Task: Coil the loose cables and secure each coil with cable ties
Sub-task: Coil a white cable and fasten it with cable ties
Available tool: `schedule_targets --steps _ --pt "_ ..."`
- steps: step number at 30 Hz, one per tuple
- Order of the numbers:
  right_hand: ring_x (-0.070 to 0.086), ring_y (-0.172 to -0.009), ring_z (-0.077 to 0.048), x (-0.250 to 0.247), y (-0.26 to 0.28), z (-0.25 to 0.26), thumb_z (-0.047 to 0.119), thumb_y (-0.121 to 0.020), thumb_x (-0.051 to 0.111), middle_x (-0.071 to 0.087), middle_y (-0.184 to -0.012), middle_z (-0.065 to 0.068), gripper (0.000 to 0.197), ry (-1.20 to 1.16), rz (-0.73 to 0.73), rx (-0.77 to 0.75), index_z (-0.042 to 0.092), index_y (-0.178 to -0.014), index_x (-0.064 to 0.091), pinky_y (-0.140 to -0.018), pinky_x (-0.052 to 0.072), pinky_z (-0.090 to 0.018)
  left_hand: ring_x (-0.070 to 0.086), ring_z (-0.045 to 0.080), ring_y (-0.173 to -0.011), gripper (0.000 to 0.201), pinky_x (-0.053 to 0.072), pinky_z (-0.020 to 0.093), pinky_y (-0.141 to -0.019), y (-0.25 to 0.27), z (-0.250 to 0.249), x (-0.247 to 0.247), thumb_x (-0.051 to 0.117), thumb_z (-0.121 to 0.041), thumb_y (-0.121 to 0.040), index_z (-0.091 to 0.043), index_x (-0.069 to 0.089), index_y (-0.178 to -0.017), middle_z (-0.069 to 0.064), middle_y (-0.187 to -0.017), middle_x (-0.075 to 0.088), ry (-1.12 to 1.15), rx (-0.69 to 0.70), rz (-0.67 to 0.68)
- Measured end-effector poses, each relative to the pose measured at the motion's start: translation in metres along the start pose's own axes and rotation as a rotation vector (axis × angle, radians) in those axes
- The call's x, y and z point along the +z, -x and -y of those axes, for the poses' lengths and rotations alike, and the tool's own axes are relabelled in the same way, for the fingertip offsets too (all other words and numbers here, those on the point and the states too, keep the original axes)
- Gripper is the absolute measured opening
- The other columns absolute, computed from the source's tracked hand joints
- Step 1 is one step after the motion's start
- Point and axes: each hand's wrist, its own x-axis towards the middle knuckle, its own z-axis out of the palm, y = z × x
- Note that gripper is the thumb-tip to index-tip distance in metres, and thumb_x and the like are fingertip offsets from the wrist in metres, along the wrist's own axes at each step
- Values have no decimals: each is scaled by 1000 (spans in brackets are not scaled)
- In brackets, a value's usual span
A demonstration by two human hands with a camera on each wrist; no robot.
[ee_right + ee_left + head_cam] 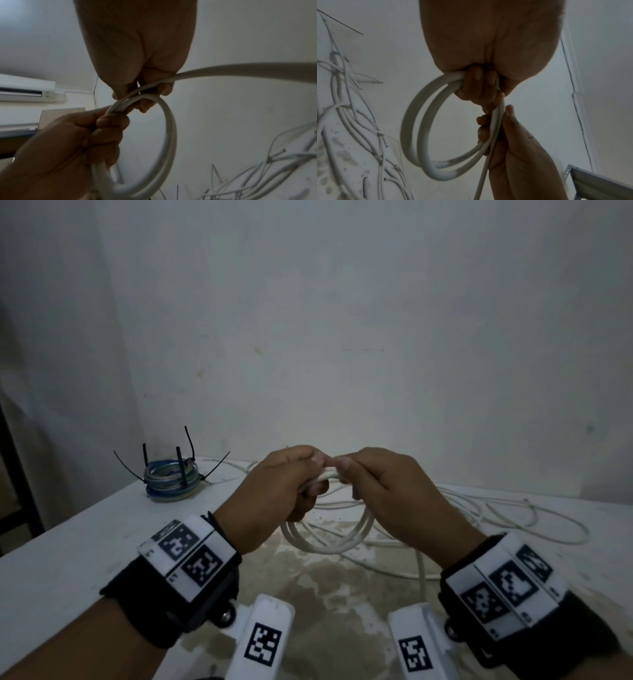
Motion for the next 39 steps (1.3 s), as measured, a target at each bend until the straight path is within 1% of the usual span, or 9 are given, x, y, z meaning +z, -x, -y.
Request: schedule_targets --steps 4,8,13,17,20,24,28,34,39 --pt "47 -68 -11 4 0 -8 31 -95 41 55 -63 5 35 114 -227 -158 14 -75 65 -63 32 -14 29 8 -42 24 22 20 -42 1 1 3 34 -7 -99 -3 53 -86 2 -58 48 115 0 40" --pt "36 -64 -6 6 -1 -13 30 -96 38 43 -63 11 32 137 -336 -115 18 -72 56 -63 28 -13 34 9 -41 20 28 19 -41 3 2 6 36 -13 -99 -6 52 -89 2 -63 50 225 -26 98" --pt "47 -57 -11 6 2 -9 35 -97 36 50 -61 6 33 61 -186 37 17 -77 55 -57 32 -18 25 5 -41 21 19 16 -39 1 7 6 36 -16 -100 -10 52 -86 -4 -56 42 195 -69 34" --pt "60 -75 -1 -2 3 2 37 -97 44 66 -82 12 28 -79 46 70 26 -115 63 -69 46 -14 23 7 -42 25 17 17 -39 -1 3 6 35 -13 -100 -3 53 -86 -2 -54 41 78 -36 0" --pt "58 -63 -5 -1 1 2 29 -98 47 61 -66 13 24 -74 54 4 22 -93 68 -62 45 -19 26 8 -39 22 21 17 -38 -4 -3 5 34 -10 -99 0 52 -90 2 -55 45 65 23 -67" --pt "55 -61 -8 -2 1 2 28 -98 46 60 -64 11 29 -49 7 25 41 -75 58 -57 40 -16 37 6 -42 18 28 19 -42 -6 -3 6 38 -7 -98 -6 48 -82 4 -62 56 -109 112 -103" --pt "62 -74 -6 -11 -2 11 27 -99 41 66 -82 8 23 -168 238 150 26 -101 65 -74 49 -24 44 5 -50 11 35 21 -52 -9 2 4 43 -17 -91 -12 46 -82 -7 -60 51 -382 289 -117" --pt "56 -62 -14 -24 -8 22 36 -98 41 54 -65 6 34 -247 288 225 30 -70 58 -70 51 -35 42 16 -56 7 37 39 -55 -17 4 9 37 -22 -90 -25 33 -94 1 -63 47 -474 470 -166" --pt "59 -76 -30 -39 -25 6 27 -100 40 59 -80 -14 38 57 59 207 -3 -94 63 -71 45 -35 42 4 -68 13 33 14 -60 -15 20 21 43 -30 -90 -18 40 -91 -7 -78 44 -589 568 -431"
